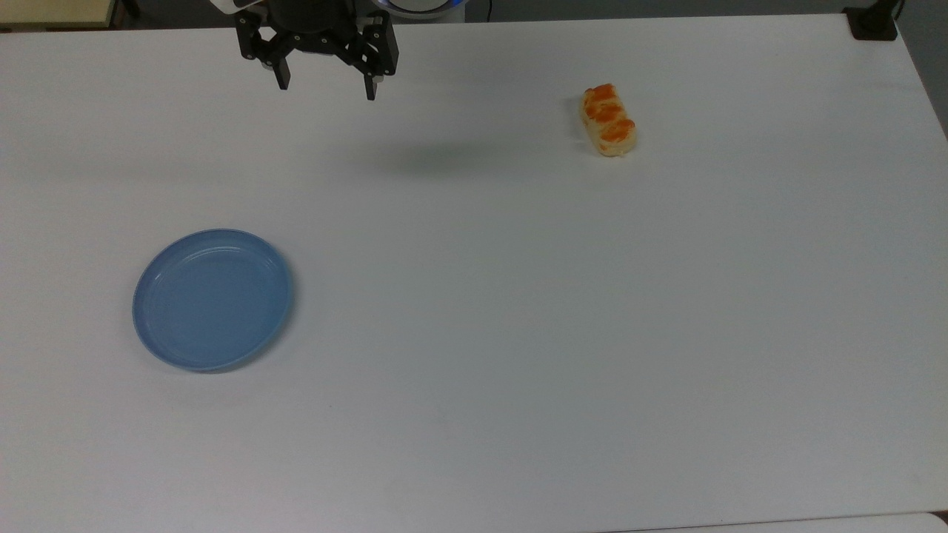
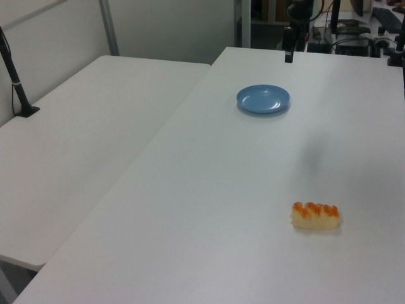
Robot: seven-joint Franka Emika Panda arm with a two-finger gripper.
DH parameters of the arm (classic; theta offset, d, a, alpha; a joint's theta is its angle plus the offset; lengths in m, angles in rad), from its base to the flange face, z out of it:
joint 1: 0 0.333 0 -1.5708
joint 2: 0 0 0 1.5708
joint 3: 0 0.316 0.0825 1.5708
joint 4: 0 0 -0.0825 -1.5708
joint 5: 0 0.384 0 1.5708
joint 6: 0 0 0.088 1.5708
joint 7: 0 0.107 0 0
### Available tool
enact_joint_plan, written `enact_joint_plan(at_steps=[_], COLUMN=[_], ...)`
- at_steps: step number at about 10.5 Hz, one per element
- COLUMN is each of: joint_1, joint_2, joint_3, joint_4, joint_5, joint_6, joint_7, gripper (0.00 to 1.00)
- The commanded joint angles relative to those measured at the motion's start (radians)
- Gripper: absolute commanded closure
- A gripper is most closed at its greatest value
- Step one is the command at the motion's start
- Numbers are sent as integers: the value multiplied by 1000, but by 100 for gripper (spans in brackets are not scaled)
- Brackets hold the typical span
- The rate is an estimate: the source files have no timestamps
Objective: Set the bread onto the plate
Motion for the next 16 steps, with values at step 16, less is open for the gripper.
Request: enact_joint_plan(at_steps=[16], joint_1=[423], joint_2=[55], joint_3=[-19], joint_4=[-143], joint_5=[123], joint_6=[4], joint_7=[41], gripper=[0])
